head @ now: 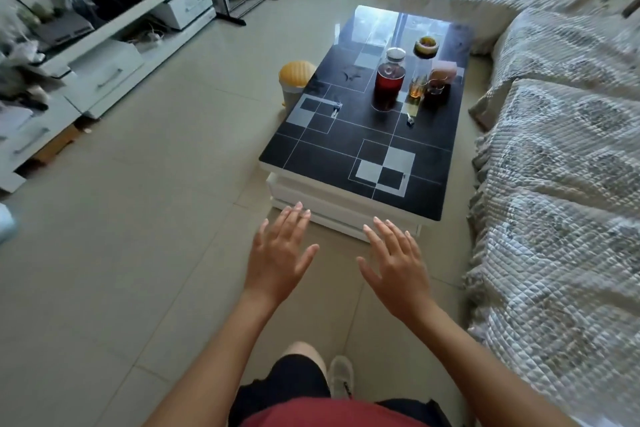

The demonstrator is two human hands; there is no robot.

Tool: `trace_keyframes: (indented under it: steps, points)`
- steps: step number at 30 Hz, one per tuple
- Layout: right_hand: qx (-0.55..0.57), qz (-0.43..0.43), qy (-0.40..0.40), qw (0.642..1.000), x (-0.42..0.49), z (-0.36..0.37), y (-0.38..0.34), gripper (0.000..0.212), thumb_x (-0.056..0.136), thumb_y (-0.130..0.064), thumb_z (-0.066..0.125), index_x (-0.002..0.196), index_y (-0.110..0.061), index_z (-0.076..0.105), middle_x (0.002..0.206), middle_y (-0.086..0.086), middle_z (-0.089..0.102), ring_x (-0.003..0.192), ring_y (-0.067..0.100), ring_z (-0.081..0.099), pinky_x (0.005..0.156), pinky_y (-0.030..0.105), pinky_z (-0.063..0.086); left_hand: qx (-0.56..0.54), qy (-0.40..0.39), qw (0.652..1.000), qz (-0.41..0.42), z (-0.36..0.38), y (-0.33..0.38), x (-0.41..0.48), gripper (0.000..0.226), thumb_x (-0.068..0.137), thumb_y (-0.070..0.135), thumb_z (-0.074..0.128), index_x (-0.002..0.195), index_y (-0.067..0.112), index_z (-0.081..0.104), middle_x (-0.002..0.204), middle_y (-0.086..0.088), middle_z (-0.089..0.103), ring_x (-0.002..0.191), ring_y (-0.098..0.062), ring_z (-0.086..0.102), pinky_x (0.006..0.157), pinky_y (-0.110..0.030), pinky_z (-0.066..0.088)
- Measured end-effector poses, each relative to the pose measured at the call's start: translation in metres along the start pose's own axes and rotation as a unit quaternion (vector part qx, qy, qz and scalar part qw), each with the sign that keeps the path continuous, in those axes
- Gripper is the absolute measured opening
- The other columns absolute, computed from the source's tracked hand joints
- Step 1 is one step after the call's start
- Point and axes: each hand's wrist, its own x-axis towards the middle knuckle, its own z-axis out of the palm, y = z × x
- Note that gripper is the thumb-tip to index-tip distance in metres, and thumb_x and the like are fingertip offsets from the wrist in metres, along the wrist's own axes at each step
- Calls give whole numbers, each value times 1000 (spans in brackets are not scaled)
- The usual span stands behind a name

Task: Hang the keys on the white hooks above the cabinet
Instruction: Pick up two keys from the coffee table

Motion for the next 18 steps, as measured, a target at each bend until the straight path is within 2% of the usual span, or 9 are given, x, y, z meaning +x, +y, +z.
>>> trace_keyframes:
  steps: [10,12,18]
  points:
    - [-22,41,-9,999,190,44,72,54,90,-46,40,133,-14,51,139,11,52,132,26,45,108,48,36,-35,-36,998,32,66,-51,225,61,91,51,34,143,20,39,151,-1,39,140,-16,34,110,-43,29]
    - [-32,59,-23,998,235,56,87,54,90,-46,41,133,-15,51,140,10,51,132,26,44,109,48,36,-33,-57,997,39,81,-65,277,60,91,50,35,143,19,40,150,-2,40,139,-17,36,109,-43,32]
    - [-30,110,-70,991,360,100,130,54,91,-44,39,137,-16,46,144,9,47,135,26,41,111,46,32,-27,-101,993,52,124,-109,420,60,94,42,50,146,17,35,154,-3,34,143,-19,29,113,-44,27]
